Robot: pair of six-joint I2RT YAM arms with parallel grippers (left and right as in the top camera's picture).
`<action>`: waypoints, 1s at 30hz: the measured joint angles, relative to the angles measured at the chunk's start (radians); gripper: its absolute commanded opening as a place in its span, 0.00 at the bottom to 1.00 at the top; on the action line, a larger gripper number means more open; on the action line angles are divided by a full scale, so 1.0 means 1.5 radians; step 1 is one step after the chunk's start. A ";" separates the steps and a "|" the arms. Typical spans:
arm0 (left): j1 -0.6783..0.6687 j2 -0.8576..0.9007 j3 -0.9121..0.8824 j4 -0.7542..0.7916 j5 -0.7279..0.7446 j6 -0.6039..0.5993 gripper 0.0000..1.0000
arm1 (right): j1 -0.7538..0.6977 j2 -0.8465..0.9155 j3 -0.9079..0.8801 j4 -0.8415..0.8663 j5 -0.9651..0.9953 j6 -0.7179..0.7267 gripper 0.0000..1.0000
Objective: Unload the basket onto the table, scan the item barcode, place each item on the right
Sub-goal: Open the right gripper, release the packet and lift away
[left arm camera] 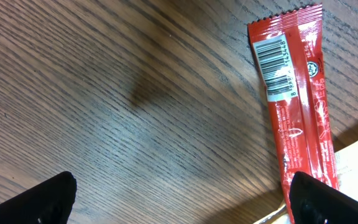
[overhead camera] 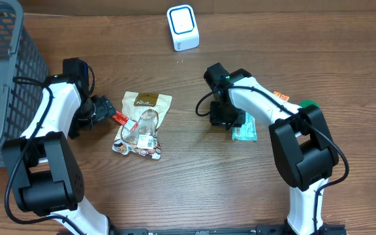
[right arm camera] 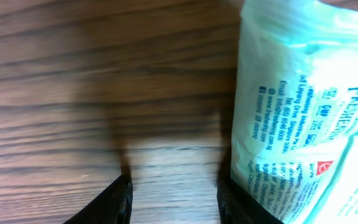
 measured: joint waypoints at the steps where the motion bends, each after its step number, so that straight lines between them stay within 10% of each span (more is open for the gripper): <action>1: 0.000 0.000 0.000 0.000 0.000 0.000 1.00 | -0.005 0.000 0.000 -0.002 0.003 0.000 0.45; 20: 0.000 0.000 0.000 0.000 0.000 0.000 1.00 | -0.083 -0.001 0.000 -0.029 0.095 0.002 0.46; 30: 0.000 0.000 0.000 0.000 0.000 0.000 0.99 | -0.087 -0.002 -0.001 0.077 -0.129 0.005 0.51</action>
